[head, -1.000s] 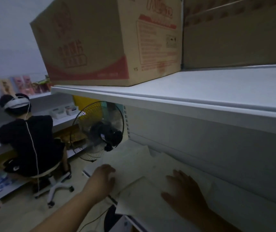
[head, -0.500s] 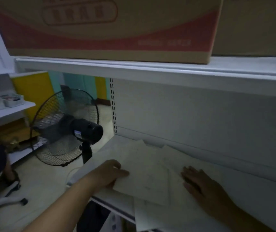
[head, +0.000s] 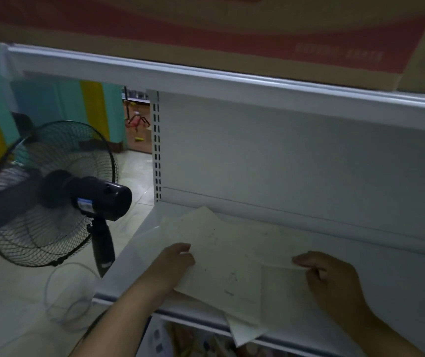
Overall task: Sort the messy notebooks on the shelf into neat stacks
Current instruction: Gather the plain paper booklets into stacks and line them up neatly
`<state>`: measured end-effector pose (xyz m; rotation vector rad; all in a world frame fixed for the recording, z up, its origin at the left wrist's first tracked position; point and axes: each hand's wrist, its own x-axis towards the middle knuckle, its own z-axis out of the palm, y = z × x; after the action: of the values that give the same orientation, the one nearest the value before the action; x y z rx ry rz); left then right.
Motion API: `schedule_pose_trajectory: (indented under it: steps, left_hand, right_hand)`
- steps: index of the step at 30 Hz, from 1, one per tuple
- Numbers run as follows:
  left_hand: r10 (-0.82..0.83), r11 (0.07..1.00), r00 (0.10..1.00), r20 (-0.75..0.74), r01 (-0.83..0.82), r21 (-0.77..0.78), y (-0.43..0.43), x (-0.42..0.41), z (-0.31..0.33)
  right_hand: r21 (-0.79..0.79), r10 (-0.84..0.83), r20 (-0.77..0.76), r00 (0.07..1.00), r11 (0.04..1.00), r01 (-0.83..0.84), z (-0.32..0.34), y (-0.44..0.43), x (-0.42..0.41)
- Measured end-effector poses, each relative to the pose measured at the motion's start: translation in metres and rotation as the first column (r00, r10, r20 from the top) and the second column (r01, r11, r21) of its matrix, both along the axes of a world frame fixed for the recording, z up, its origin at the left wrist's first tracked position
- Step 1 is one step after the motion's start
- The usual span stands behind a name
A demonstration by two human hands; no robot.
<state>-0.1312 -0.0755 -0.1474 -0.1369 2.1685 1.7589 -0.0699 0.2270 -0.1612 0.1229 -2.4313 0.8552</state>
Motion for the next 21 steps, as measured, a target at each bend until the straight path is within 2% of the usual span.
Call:
schedule_pose_trajectory:
  steps: [2,5,7,9,11,13,17,19,21]
  left_hand:
    - [0.009,1.0,1.0,-0.007,-0.009,0.019,0.001,-0.001,0.002]
    - [-0.032,1.0,1.0,0.001,0.032,0.0,0.001,0.001,0.004]
    - [-0.063,0.997,0.998,-0.016,0.063,-0.035,0.001,0.002,0.006]
    - [-0.096,0.994,0.995,-0.006,0.095,-0.046,0.001,0.004,0.007]
    - [-0.124,0.99,0.992,0.011,0.125,-0.067,-0.001,0.006,0.006]
    - [-0.137,0.988,0.99,0.03,0.139,-0.066,-0.004,0.005,0.008]
    - [-0.194,0.98,0.979,0.064,0.196,-0.027,-0.01,0.006,0.009]
    - [-0.219,0.975,0.972,0.091,0.215,0.052,-0.012,0.004,0.008]
    - [-0.196,0.958,0.969,0.153,0.155,0.243,-0.013,0.003,0.008]
  right_hand:
    - [-0.05,0.041,-0.112,0.993,0.998,-0.047,0.002,-0.011,0.003]
    - [-0.001,0.148,-0.207,0.967,0.988,-0.152,-0.004,-0.031,-0.001]
    - [0.051,0.188,-0.183,0.965,0.982,-0.182,-0.013,-0.041,-0.01]
    - [0.061,0.159,-0.158,0.975,0.987,-0.151,-0.019,-0.047,-0.022]
    - [0.048,0.088,-0.109,0.99,0.995,-0.083,-0.025,-0.048,-0.031]
    - [0.103,-0.013,-0.017,1.0,0.995,0.015,-0.03,-0.047,-0.034]
    - [0.115,-0.148,0.13,0.98,0.984,0.133,-0.031,-0.045,-0.035]
    - [0.091,-0.137,0.177,0.975,0.988,0.123,-0.021,-0.05,-0.033]
    - [0.078,-0.054,0.167,0.985,0.996,0.041,-0.017,-0.053,-0.032]
